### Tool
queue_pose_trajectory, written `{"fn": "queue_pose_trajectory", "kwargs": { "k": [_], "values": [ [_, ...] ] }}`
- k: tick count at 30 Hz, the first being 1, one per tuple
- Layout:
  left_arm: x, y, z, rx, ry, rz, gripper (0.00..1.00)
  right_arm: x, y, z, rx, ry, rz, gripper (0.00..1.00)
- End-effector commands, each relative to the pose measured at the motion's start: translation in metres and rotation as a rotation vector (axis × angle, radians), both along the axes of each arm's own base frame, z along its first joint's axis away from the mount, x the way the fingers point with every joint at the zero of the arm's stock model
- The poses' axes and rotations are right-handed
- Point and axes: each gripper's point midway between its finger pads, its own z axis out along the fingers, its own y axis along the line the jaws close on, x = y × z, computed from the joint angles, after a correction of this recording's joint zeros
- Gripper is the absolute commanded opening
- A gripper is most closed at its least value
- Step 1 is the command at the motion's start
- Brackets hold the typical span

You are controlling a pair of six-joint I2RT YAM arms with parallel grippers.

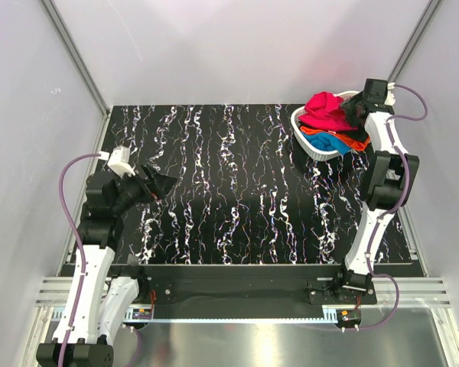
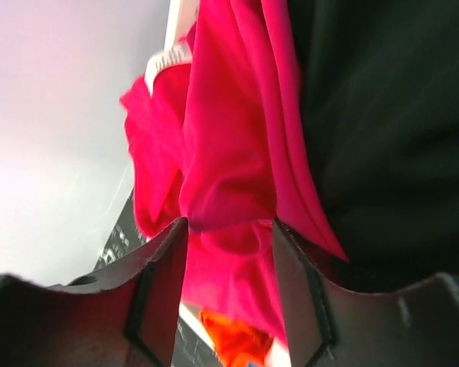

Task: Fold and stack the t-shirts
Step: Grab the tshirt from the pile, then move the tshirt to the center of the board

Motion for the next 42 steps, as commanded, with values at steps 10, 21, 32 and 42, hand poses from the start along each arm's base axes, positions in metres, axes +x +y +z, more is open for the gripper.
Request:
{"fn": "queue_pose_trajectory", "kwargs": {
  "k": [10, 21, 32, 42],
  "values": [
    [-0.003, -0.004, 0.033, 0.033, -0.095, -0.051, 0.88, 0.063, -0.030, 0.049, -0.132, -0.138, -0.035, 0.01],
    [-0.001, -0.008, 0.044, -0.056, -0.042, 0.013, 0.89, 0.012, 0.037, 0.286, -0.191, -0.554, 0.094, 0.00],
    [-0.004, -0.024, 0.052, -0.050, -0.009, -0.020, 0.90, -0.163, 0.180, 0.499, -0.141, -1.066, 0.400, 0.00],
    [-0.008, -0.023, 0.065, -0.045, -0.029, -0.003, 0.90, -0.198, 0.268, 0.446, 0.010, -0.939, 0.672, 0.00]
  ]
}}
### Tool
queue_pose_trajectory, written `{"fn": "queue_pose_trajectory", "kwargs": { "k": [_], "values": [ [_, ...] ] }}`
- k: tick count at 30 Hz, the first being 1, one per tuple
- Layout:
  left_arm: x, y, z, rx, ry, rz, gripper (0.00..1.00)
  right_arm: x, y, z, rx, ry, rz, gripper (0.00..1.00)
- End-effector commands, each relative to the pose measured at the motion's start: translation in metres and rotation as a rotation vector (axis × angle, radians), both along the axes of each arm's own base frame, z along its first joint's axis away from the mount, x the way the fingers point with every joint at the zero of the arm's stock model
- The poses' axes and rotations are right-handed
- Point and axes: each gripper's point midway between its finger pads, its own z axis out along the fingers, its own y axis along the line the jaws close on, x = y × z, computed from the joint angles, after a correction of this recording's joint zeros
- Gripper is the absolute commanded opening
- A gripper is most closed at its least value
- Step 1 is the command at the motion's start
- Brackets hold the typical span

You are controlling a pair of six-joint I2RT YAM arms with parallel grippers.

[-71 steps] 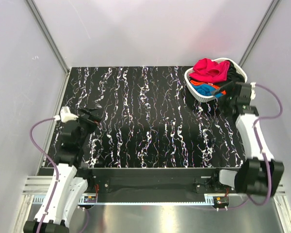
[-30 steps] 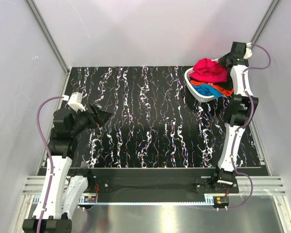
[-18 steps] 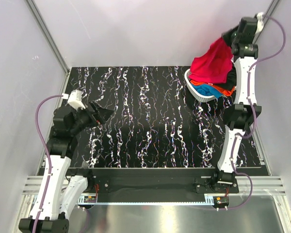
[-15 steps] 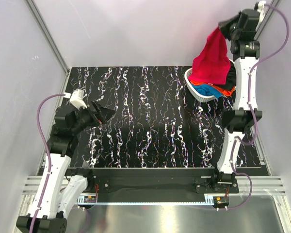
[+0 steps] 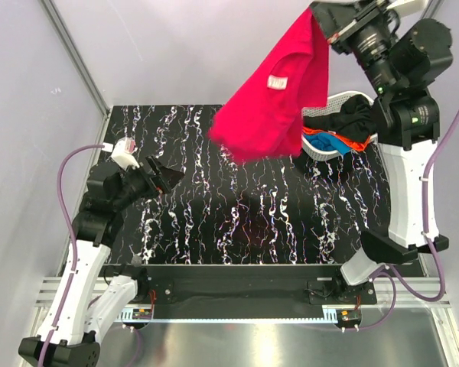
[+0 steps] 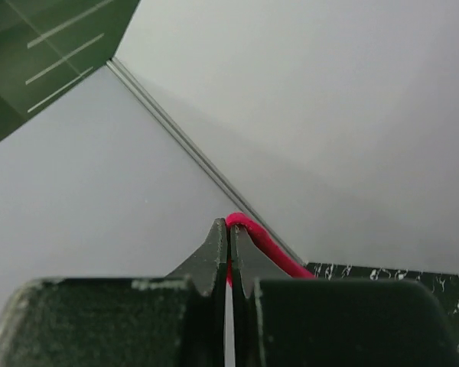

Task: Fold and stack the t-shirts
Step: Move the tshirt to the center of the board

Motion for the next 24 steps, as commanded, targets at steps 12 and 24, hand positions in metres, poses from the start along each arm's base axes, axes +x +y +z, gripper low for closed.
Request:
{"fn": "queue_pose_trajectory", "kwargs": {
  "k": [12, 24],
  "values": [
    [-0.018, -0.008, -0.008, 0.158, 0.148, -0.073, 0.82, -0.026, -0.009, -0.462, -0.460, 1.095, 0.061, 0.33],
    [-0.024, -0.169, -0.059, 0.363, 0.235, -0.593, 0.66, -0.090, -0.036, -0.536, -0.666, 1.314, 0.113, 0.63]
  ]
}}
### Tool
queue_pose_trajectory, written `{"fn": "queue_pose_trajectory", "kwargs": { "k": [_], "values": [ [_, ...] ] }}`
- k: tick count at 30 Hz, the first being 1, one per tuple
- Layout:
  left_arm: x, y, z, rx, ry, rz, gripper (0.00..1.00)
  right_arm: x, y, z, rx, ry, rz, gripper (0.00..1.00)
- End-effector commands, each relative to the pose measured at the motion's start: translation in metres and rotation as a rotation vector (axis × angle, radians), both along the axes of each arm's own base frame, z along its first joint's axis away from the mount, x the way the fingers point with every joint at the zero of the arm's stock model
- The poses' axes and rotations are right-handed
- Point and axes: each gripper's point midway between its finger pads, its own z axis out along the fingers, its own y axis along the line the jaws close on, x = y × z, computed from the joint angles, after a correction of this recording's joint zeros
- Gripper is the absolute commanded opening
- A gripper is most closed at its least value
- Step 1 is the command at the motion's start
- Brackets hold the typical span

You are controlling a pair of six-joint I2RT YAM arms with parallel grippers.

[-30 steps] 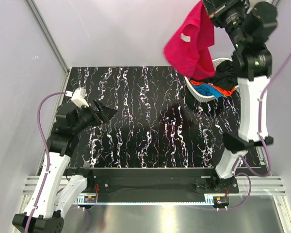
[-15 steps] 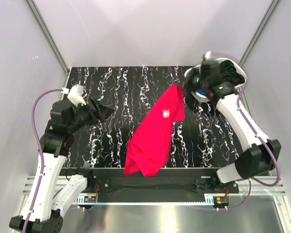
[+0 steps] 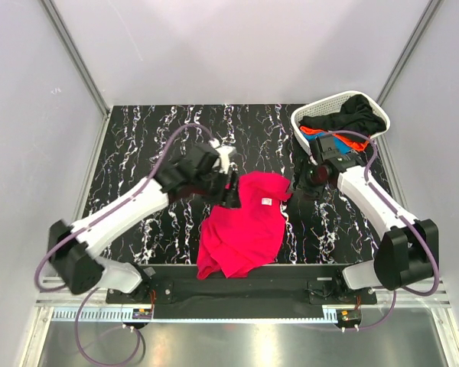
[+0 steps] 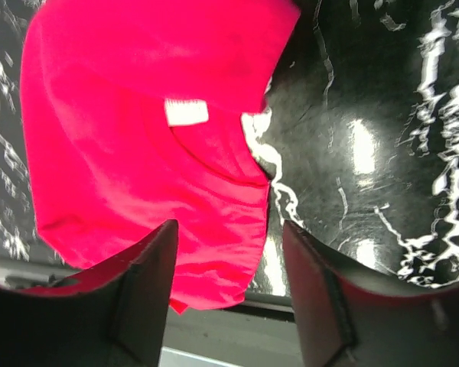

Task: Fold and stack the t-shirts
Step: Move the tshirt to the center of the board, then flatten the tshirt out

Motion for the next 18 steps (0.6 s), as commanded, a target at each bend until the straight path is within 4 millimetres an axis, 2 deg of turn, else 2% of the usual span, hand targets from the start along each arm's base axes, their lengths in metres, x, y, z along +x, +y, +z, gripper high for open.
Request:
{"fn": "queue_pose_trajectory", "kwargs": {
  "k": [1, 2, 3, 4, 5, 6, 7, 8, 10, 11, 12, 13, 14, 15, 17, 18],
  "values": [
    [0.015, -0.032, 0.014, -0.055, -0.075, -0.102, 0.68, -0.022, 0.006, -0.008, 0.047, 0.043, 0.086, 0.62],
    [0.022, -0.040, 0.015, -0.074, -0.101, -0.122, 0.70, -0.025, 0.009, -0.013, 0.068, 0.055, 0.087, 0.61],
    [0.031, -0.048, 0.004, -0.053, -0.105, -0.149, 0.73, -0.029, 0.012, -0.015, 0.096, 0.059, 0.068, 0.61],
    [0.038, -0.056, 0.005, -0.064, -0.122, -0.161, 0.77, -0.036, 0.013, -0.029, 0.113, 0.072, 0.062, 0.61],
    [0.048, -0.066, 0.006, -0.079, -0.150, -0.168, 0.80, -0.038, 0.014, -0.033, 0.129, 0.074, 0.050, 0.60],
    [0.058, -0.074, -0.012, -0.050, -0.139, -0.177, 0.85, -0.048, 0.015, -0.046, 0.140, 0.102, 0.036, 0.60],
    [0.068, -0.079, -0.015, -0.037, -0.160, -0.163, 0.89, -0.044, 0.019, -0.048, 0.169, 0.079, 0.037, 0.60],
    [0.082, -0.091, -0.009, -0.061, -0.205, -0.156, 0.89, -0.045, 0.020, -0.052, 0.178, 0.082, 0.031, 0.60],
    [0.094, -0.110, -0.022, -0.060, -0.238, -0.157, 0.88, -0.047, 0.021, -0.064, 0.191, 0.097, 0.008, 0.58],
    [0.104, -0.124, -0.012, -0.094, -0.292, -0.155, 0.85, -0.047, 0.019, -0.067, 0.182, 0.104, -0.010, 0.51],
    [0.108, -0.132, -0.011, -0.098, -0.316, -0.158, 0.83, -0.048, 0.018, -0.069, 0.180, 0.114, -0.044, 0.47],
    [0.109, -0.144, -0.024, -0.086, -0.312, -0.162, 0.82, -0.049, 0.016, -0.072, 0.173, 0.111, -0.060, 0.43],
    [0.115, -0.156, -0.014, -0.119, -0.337, -0.157, 0.79, -0.049, 0.016, -0.071, 0.182, 0.105, -0.065, 0.41],
    [0.117, -0.164, -0.031, -0.113, -0.296, -0.149, 0.77, -0.050, 0.018, -0.070, 0.201, 0.090, -0.079, 0.40],
    [0.117, -0.178, -0.035, -0.114, -0.290, -0.151, 0.72, -0.052, 0.021, -0.068, 0.230, 0.082, -0.082, 0.40],
    [0.124, -0.184, -0.043, -0.090, -0.305, -0.136, 0.72, -0.056, 0.020, -0.068, 0.240, 0.079, -0.090, 0.40]
  ]
}}
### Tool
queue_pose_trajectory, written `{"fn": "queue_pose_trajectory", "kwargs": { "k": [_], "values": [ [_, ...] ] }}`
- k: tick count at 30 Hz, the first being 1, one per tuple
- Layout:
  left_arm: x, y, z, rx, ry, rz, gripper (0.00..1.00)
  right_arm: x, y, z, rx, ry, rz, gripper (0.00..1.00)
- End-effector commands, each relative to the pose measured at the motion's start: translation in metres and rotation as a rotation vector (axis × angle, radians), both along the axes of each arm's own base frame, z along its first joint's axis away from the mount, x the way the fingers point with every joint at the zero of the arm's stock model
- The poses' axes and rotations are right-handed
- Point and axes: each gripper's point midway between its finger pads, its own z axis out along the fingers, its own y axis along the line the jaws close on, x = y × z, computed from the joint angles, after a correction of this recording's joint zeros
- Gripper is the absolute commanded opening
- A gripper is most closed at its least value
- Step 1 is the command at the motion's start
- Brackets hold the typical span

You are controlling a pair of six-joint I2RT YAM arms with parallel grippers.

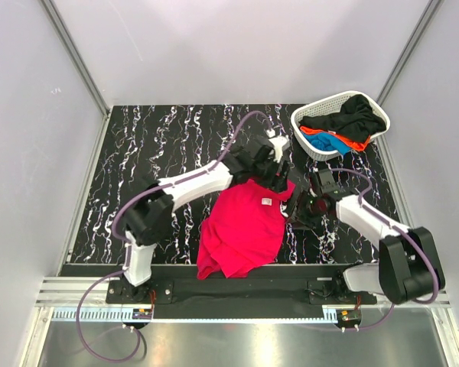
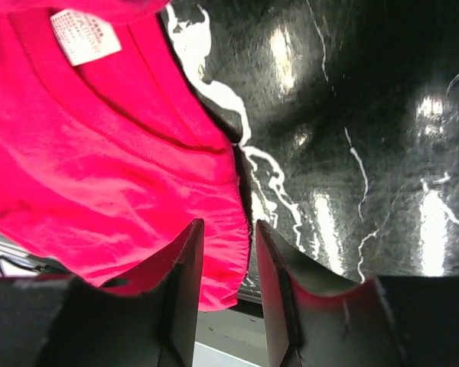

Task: Fold and stack the t-shirts
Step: Flatten the tshirt out

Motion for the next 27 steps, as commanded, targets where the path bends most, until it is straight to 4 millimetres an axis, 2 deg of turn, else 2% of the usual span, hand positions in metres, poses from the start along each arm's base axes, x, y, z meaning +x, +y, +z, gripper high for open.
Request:
{"fn": "queue_pose_trajectory", "kwargs": {
  "k": [1, 3, 7, 18, 22, 25, 26, 27],
  "values": [
    [0.025, -0.039, 0.026, -0.074, -0.141, 0.035, 0.72, 0.010, 0.009, 0.016, 0.081, -0.088, -0.045, 0.40],
    [0.037, -0.047, 0.018, -0.038, -0.196, 0.063, 0.73, 0.008, 0.009, 0.015, 0.091, -0.108, -0.036, 0.41],
    [0.042, -0.063, 0.002, 0.015, -0.255, 0.093, 0.74, 0.005, 0.010, 0.008, 0.094, -0.102, -0.034, 0.41],
    [0.041, -0.072, -0.037, 0.139, -0.330, 0.086, 0.74, 0.002, 0.006, -0.001, 0.090, -0.102, -0.067, 0.42],
    [0.041, -0.072, -0.050, 0.169, -0.334, 0.067, 0.66, 0.003, 0.010, -0.005, 0.119, -0.104, -0.082, 0.42],
    [0.044, -0.072, -0.055, 0.191, -0.354, 0.046, 0.52, 0.002, 0.014, -0.010, 0.136, -0.086, -0.066, 0.42],
    [0.045, -0.072, -0.057, 0.203, -0.362, 0.037, 0.38, 0.003, 0.015, -0.009, 0.140, -0.088, -0.064, 0.42],
    [0.047, -0.071, -0.056, 0.206, -0.372, 0.037, 0.35, 0.004, 0.015, -0.010, 0.139, -0.090, -0.063, 0.43]
  ]
}}
